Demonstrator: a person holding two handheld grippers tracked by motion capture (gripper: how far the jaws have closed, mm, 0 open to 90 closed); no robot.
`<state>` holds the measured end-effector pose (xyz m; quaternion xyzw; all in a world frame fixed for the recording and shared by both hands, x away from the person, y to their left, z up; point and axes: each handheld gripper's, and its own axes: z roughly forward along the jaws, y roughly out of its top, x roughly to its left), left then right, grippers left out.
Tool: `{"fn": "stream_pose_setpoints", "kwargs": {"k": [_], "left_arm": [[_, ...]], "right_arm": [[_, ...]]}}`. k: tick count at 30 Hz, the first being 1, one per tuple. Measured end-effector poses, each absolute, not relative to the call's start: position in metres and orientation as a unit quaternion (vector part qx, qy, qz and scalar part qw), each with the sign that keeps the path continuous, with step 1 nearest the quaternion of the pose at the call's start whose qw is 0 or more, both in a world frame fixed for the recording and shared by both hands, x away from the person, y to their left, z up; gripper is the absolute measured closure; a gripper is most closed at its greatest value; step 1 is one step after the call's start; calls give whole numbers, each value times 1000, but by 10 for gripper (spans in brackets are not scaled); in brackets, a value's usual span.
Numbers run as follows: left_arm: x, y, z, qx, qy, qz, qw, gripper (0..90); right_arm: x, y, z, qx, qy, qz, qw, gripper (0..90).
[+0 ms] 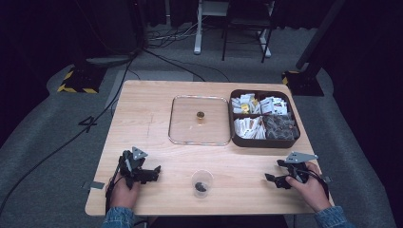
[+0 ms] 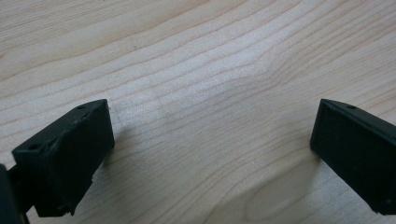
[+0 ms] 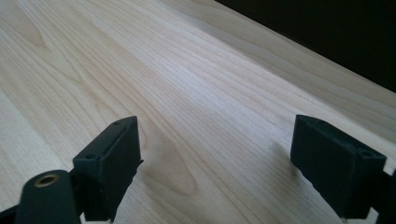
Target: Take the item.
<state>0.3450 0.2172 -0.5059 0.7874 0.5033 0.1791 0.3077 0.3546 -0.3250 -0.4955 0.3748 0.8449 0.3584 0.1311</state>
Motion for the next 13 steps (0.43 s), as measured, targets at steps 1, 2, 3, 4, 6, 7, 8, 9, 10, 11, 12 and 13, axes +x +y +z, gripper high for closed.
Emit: {"fn": "stream_pose_setpoints", "kwargs": {"k": [1, 2, 3, 4, 6, 7, 8, 9, 10, 11, 12, 13], "left_arm": [[345, 217, -506, 787, 503, 179, 308, 0], [345, 217, -506, 787, 503, 179, 308, 0], [345, 217, -506, 787, 503, 179, 308, 0], [345, 217, -506, 787, 503, 179, 308, 0], [345, 217, -506, 787, 503, 179, 308, 0], [345, 217, -506, 787, 503, 179, 308, 0], [345, 217, -506, 787, 503, 179, 308, 0], [345, 217, -506, 787, 503, 179, 308, 0], [345, 217, -506, 787, 503, 179, 308, 0], [345, 217, -506, 787, 503, 179, 308, 0], [345, 217, -506, 787, 503, 179, 308, 0], [345, 217, -506, 787, 503, 179, 308, 0]], "right_arm": [[354, -325, -497, 378, 844, 356, 136, 163], [354, -325, -499, 379, 843, 354, 141, 157], [354, -324, -500, 377, 843, 356, 148, 155], [354, -324, -501, 371, 844, 355, 154, 153], [354, -323, -503, 371, 841, 359, 160, 120], [354, -323, -503, 371, 841, 359, 160, 120], [353, -323, -504, 371, 840, 361, 162, 111], [353, -323, -504, 371, 840, 363, 161, 110], [353, -323, -504, 371, 840, 363, 161, 109], [353, -323, -504, 371, 840, 363, 162, 108], [353, -322, -504, 371, 840, 363, 162, 108], [353, -322, -504, 371, 840, 363, 162, 108]]}}
